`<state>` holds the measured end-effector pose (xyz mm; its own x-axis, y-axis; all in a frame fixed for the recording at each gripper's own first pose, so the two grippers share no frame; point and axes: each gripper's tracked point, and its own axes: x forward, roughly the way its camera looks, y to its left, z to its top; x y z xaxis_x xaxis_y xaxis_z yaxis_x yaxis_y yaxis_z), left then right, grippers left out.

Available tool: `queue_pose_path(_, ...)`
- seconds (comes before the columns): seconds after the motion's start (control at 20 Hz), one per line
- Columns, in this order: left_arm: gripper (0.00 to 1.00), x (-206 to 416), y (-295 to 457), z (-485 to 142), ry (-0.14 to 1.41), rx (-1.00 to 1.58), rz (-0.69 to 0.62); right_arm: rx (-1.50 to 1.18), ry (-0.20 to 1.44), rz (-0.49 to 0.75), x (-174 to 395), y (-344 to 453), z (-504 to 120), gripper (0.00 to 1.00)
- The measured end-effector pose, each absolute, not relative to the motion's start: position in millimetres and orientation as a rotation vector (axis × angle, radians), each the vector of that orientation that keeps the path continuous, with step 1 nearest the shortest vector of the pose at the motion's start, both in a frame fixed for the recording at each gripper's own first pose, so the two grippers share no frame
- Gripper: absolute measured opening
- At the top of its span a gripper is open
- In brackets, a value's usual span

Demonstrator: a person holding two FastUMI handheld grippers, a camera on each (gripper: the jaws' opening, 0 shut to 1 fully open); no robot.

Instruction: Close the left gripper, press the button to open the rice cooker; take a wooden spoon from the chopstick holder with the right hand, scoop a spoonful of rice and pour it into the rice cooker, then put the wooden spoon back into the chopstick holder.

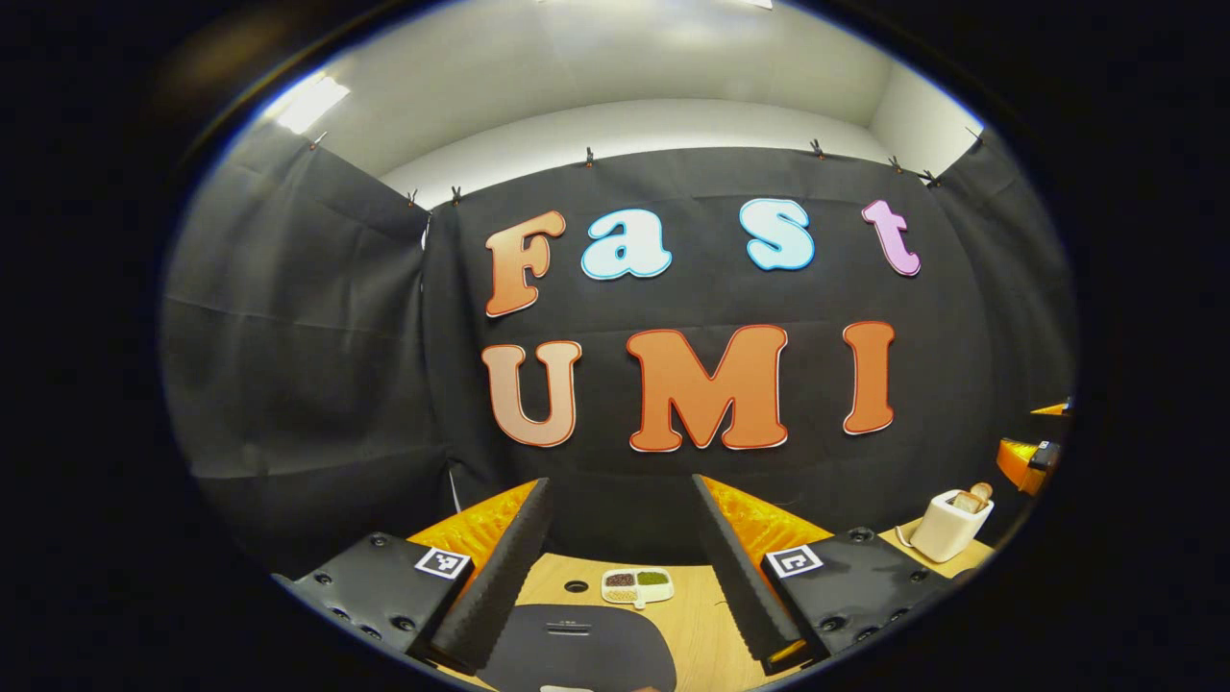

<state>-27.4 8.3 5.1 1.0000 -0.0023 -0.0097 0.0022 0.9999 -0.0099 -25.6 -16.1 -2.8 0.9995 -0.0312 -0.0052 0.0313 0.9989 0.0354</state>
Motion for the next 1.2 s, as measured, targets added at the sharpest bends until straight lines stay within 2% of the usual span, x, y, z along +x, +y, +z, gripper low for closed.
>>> queue_pose_path(0.1,0.94,-35.3,4.6,7.0,0.010,-0.015,-0.015,0.034,-0.020,-0.051,-32.7,-23.7,3.8,0.95)
queue_pose_path(0.3,0.98,-45.0,-8.1,17.6,-0.009,-0.001,-0.051,0.042,-0.028,-0.040,-45.7,-21.6,5.3,0.97)
queue_pose_path(0.4,0.98,-48.4,-16.2,19.6,-0.015,0.018,-0.072,0.050,-0.026,-0.032,-50.9,-18.9,2.1,0.95)
queue_pose_path(0.65,0.94,-60.9,-35.6,15.3,-0.002,0.077,-0.102,0.046,-0.023,-0.018,-56.3,-17.0,-4.0,0.97)
queue_pose_path(0.75,1.00,-66.7,-39.5,11.4,0.010,0.082,-0.099,0.050,-0.017,-0.011,-57.9,-17.8,-7.8,0.95)
queue_pose_path(0.85,0.94,-72.2,-41.9,7.2,0.020,0.084,-0.090,0.046,-0.001,-0.002,-59.3,-17.2,-13.6,0.95)
queue_pose_path(0.9,0.83,-73.1,-38.7,6.4,0.018,0.090,-0.074,0.039,0.008,0.001,-60.7,-17.6,-17.1,0.97)
queue_pose_path(1.2,0.22,-76.0,-16.5,-9.6,0.090,0.086,-0.003,0.002,0.033,0.015,-68.0,-13.6,-25.2,0.95)
